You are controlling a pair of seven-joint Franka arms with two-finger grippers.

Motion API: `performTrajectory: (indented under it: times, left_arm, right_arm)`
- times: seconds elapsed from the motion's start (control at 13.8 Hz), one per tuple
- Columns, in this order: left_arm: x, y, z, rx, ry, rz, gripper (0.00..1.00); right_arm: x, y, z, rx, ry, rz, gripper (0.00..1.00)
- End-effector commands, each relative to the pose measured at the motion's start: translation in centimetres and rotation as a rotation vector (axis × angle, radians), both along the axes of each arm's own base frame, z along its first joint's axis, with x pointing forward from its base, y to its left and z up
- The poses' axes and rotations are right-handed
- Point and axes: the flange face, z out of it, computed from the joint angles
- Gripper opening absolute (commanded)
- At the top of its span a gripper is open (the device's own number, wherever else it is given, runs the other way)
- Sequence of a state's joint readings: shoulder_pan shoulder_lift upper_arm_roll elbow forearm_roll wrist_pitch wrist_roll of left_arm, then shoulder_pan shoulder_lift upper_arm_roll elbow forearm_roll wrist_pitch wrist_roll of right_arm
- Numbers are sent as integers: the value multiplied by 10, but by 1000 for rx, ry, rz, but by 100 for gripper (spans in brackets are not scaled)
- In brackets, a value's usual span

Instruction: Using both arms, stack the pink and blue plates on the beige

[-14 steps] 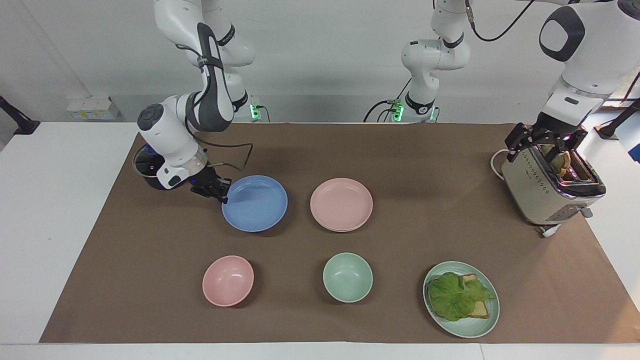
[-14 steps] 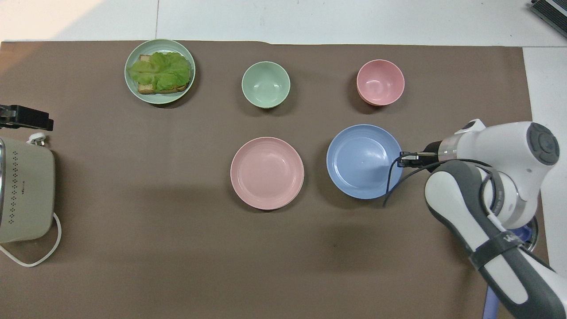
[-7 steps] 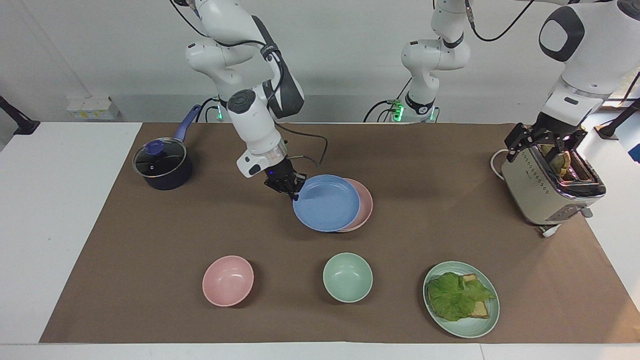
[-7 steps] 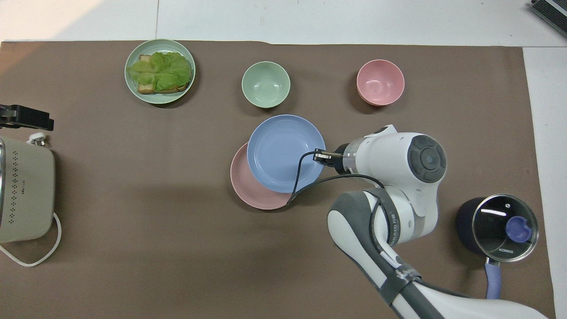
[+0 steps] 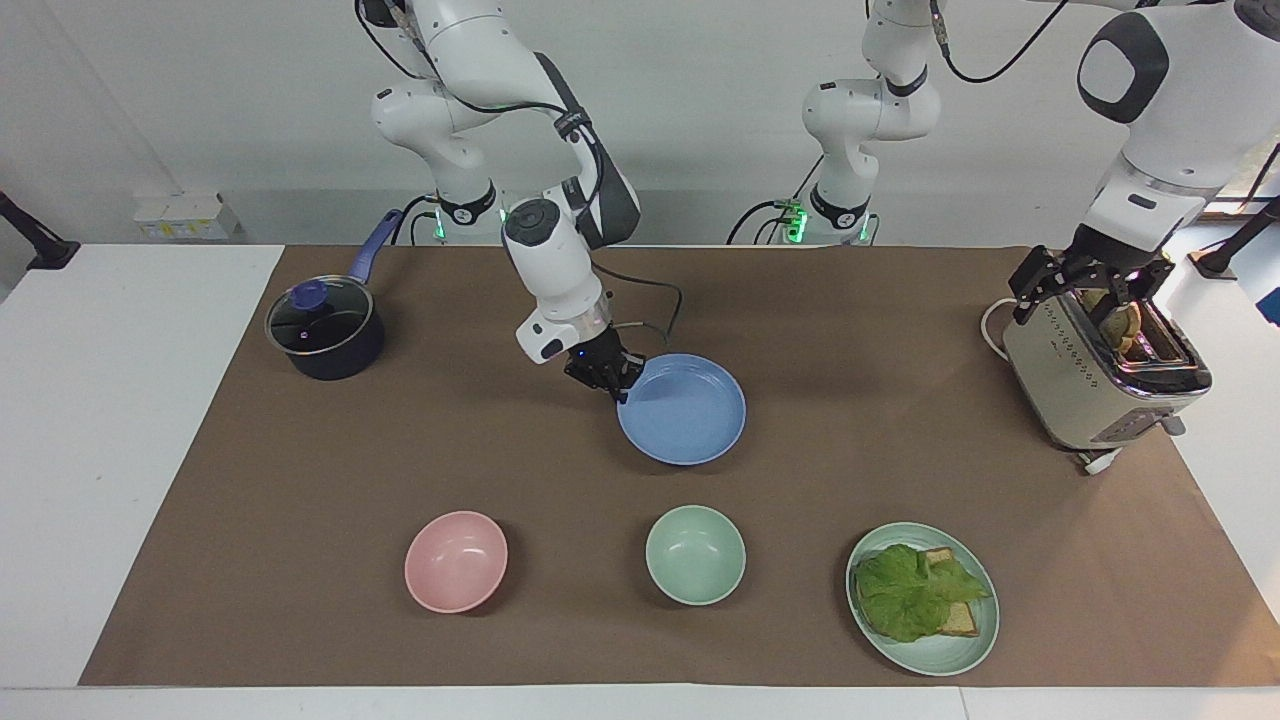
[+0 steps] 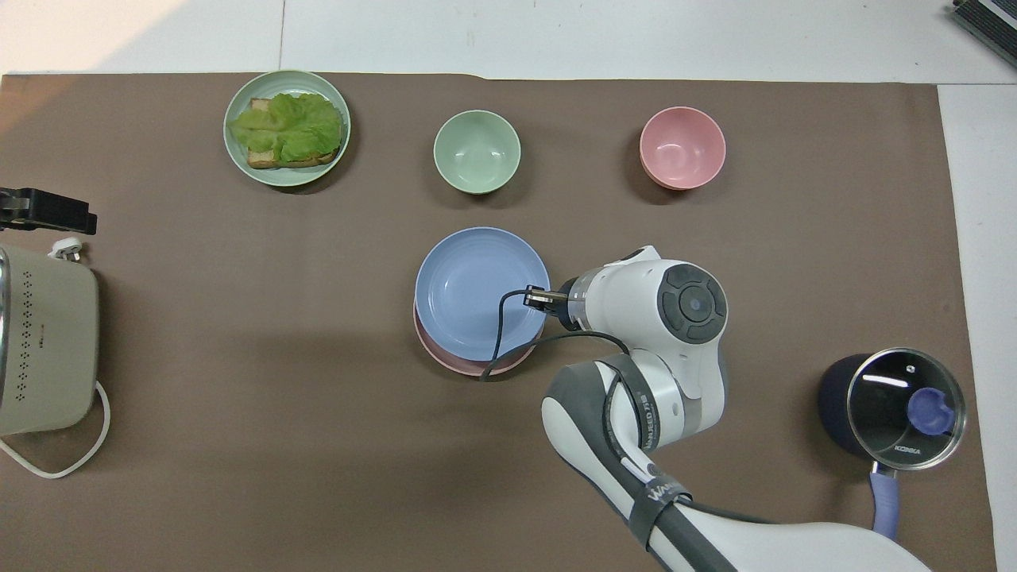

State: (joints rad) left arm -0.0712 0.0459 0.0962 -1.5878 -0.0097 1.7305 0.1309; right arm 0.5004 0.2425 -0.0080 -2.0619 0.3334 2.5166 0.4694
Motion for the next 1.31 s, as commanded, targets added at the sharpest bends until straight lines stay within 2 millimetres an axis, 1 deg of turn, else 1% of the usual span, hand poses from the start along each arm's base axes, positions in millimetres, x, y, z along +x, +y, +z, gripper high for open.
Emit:
performTrajectory:
  times: [0.0, 0.15, 0.22, 0.29, 0.36, 0.44, 0.51, 0.58, 0.65, 0.73, 0.8, 0.95, 1.02, 1.09, 1.24]
  left_arm:
    - [-2, 2, 4, 20, 7, -9, 100]
    - [-2, 2, 4, 20, 7, -9, 100]
    - [-3, 3, 5, 20, 5, -7, 100]
    - [-3, 2, 5, 20, 5, -9, 100]
    - [-2, 2, 4, 20, 7, -9, 100]
    - [-3, 3, 5, 20, 5, -7, 100]
    - [-2, 2, 4, 20, 7, -9, 100]
    - [-3, 3, 4, 20, 8, -9, 100]
    - [-5, 4, 3, 20, 24, -7, 100]
    - [-5, 4, 2, 19, 33, -5, 100]
    - [-6, 3, 2, 19, 34, -8, 100]
    - [-8, 4, 1, 19, 54, -7, 100]
    - [-9, 3, 1, 17, 60, -8, 100]
    - [-10, 3, 2, 18, 61, -8, 100]
    - [-12, 4, 1, 18, 77, -7, 100]
  right_arm:
    - [3, 2, 4, 28, -3, -32, 0]
    - [2, 5, 5, 29, -3, -29, 25]
    - [2, 4, 4, 29, 5, -35, 49]
    - [1, 5, 4, 29, 8, -35, 66]
    - [2, 5, 5, 30, 15, -44, 71]
    - [2, 5, 5, 31, 18, -49, 95]
    - [3, 5, 7, 31, 18, -50, 100]
    - [3, 5, 14, 31, 25, -45, 100]
    - [5, -2, 22, 15, 35, -36, 100]
    - [8, -10, 34, 6, 32, -26, 100]
    - [13, -26, 45, -38, 16, -13, 100]
    - [29, -70, 80, -130, -45, 1, 100]
    - [35, -92, 96, -162, -48, -6, 100]
    - [37, -109, 110, -185, -52, -13, 100]
    - [43, -152, 130, -217, -73, -32, 100]
